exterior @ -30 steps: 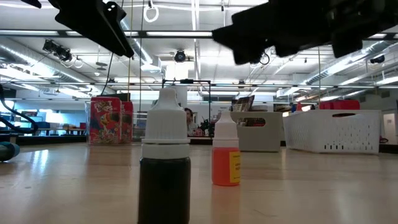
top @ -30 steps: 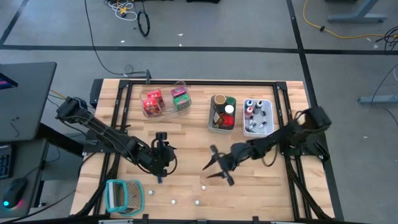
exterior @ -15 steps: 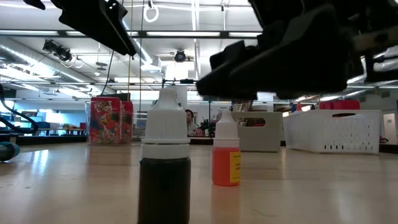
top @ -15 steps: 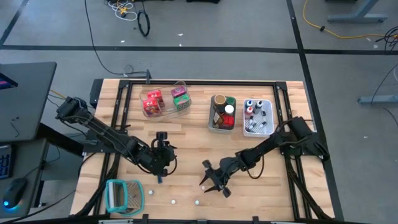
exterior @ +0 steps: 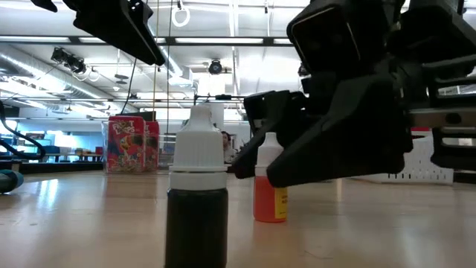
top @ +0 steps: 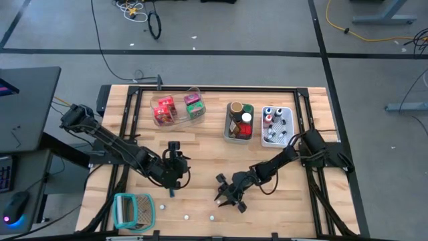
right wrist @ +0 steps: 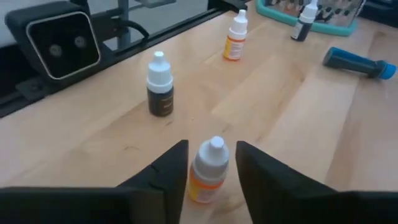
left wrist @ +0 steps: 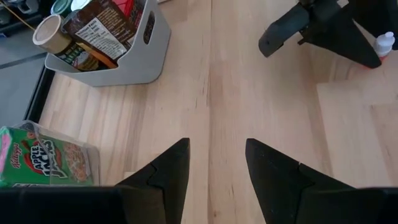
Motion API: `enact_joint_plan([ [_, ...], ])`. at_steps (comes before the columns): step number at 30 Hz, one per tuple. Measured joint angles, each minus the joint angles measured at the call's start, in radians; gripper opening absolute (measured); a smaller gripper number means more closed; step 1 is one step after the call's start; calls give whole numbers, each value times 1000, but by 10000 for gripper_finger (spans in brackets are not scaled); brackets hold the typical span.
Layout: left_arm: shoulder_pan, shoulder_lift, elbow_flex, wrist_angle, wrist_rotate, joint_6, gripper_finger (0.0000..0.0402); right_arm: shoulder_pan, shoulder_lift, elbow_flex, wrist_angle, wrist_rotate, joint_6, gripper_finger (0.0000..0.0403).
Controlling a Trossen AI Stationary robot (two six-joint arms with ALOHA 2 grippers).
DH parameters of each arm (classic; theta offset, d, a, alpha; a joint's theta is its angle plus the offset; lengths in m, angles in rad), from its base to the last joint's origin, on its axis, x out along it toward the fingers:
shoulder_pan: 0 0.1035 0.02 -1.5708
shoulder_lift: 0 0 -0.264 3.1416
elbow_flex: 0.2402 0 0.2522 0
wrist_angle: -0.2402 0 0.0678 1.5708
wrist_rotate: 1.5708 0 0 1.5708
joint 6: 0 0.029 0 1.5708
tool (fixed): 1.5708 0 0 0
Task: Pick & Place Kitchen Items
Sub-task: Put the top small yellow food coloring bottle into the white bin
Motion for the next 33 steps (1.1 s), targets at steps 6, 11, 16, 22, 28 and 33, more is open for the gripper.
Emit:
enact_joint_plan([
  [6, 0, 0, 0, 6, -2, 0, 166, -12, 0, 0, 0, -109, 11, 88],
  [11, 0, 0, 0, 6, -3, 0, 166, -22, -2, 0, 28, -130, 13, 63],
  [16, 0, 0, 0, 5, -3, 0, 166, -42, -80, 0, -64, -130, 100, 79],
  [22, 0, 0, 0, 6, -26, 0, 166, -61, -307, 0, -428, 1, 173, 71],
  [28, 1, 0, 0, 29, -60, 20, 166, -59, -564, 0, -777, 210, 134, 65],
  [33, 1, 0, 0, 41, -60, 26, 166, -60, -765, 0, -1012, 522, 97, 80],
])
